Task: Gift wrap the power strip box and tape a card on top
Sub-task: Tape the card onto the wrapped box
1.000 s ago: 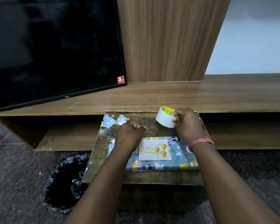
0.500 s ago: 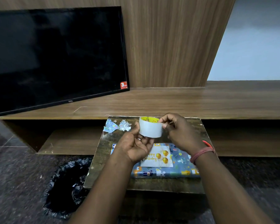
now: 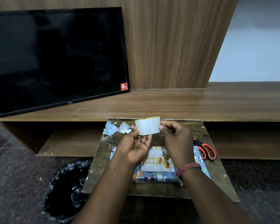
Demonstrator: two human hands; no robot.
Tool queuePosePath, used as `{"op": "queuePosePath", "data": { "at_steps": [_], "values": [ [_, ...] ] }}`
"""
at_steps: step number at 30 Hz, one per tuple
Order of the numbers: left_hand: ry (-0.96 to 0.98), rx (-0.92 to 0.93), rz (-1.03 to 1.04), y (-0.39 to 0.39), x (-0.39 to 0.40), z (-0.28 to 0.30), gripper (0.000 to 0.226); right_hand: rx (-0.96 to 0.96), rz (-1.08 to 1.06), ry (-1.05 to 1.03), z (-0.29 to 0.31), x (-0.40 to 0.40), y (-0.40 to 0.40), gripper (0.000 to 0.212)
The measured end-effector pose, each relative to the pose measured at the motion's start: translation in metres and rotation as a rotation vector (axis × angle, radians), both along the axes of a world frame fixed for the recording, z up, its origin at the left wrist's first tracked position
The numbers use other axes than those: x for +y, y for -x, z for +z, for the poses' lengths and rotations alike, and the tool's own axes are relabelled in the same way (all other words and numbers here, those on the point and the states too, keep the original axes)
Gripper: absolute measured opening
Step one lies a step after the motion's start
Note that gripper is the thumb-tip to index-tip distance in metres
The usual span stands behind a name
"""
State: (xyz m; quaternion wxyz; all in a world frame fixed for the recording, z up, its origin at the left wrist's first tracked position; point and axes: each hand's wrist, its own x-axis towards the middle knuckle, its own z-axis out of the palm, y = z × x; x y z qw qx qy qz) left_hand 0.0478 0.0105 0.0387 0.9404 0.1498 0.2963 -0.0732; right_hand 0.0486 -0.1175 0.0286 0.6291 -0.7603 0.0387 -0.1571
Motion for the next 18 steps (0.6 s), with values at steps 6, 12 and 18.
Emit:
{"op": "queuePosePath", "data": {
  "at_steps": [6,12,18],
  "values": [
    [-0.010,-0.017,-0.002,-0.0006,0.0030,-0.0013,0.022,0.095,0.041,-0.165,0.0073,-0.0016,-0.0019,0.017],
    [-0.037,-0.051,0.007,0.0023,-0.0003,0.0018,0.025,0.058,0.038,-0.097,0.0094,-0.0010,0.0003,0.010],
    [-0.035,-0.047,0.034,0.0026,-0.0033,0.0030,0.025,0.016,-0.004,-0.096,0.0085,0.0019,0.0010,0.006]
  ]
}}
